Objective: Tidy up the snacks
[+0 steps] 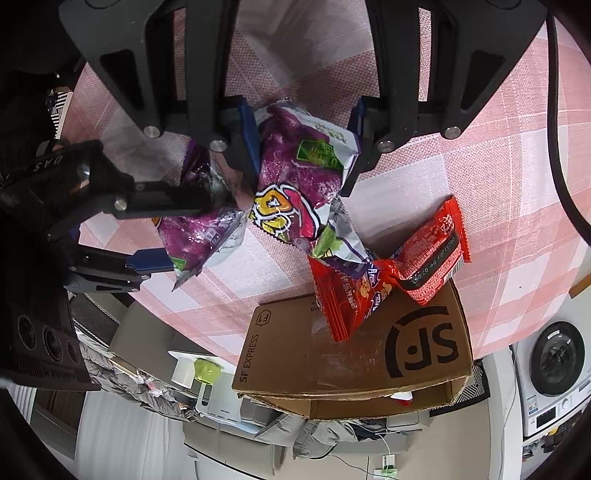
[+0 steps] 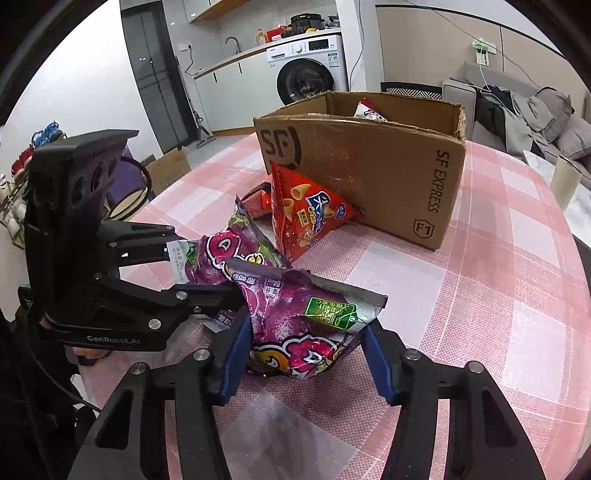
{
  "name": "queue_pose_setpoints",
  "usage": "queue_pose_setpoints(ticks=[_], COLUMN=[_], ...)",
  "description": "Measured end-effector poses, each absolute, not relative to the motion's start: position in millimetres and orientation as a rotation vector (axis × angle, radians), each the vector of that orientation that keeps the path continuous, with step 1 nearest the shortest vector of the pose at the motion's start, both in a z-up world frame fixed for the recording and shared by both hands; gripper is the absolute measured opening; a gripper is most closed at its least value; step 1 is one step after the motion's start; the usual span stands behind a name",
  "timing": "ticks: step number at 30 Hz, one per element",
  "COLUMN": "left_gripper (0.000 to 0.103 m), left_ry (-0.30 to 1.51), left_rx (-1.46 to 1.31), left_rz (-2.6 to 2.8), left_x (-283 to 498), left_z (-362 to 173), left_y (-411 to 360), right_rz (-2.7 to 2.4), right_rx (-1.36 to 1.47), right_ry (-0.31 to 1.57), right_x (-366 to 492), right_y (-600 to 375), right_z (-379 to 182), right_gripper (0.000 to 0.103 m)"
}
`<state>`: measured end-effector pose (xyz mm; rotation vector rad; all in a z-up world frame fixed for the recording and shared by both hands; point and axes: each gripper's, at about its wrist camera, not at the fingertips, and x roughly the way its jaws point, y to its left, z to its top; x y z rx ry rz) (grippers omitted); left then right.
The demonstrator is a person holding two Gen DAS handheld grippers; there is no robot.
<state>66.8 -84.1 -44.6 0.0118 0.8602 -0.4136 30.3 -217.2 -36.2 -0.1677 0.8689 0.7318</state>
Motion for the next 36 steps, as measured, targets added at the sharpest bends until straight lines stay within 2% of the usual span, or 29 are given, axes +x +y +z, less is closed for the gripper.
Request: queue_pose_setpoints(ticks=[17,36], left_gripper=[0.033,0.033], left_ry=[0.796,0.675], left_rx=[-0.021,-0.048], left_rz=[-0.419,-0.338], left_x=[56.7,48.0], left_z=[-25.8,23.1], left_y=[-79.2,-57.8], right_rz=[0.719,0.64], right_rx=[-0.102,0.016], right_ry=[0.814,0.723], right_x=[29.0,30.9], right_y=[-236.1,-259.7], right_z=[-15.2,10.2], right_gripper=[0.055,0.055])
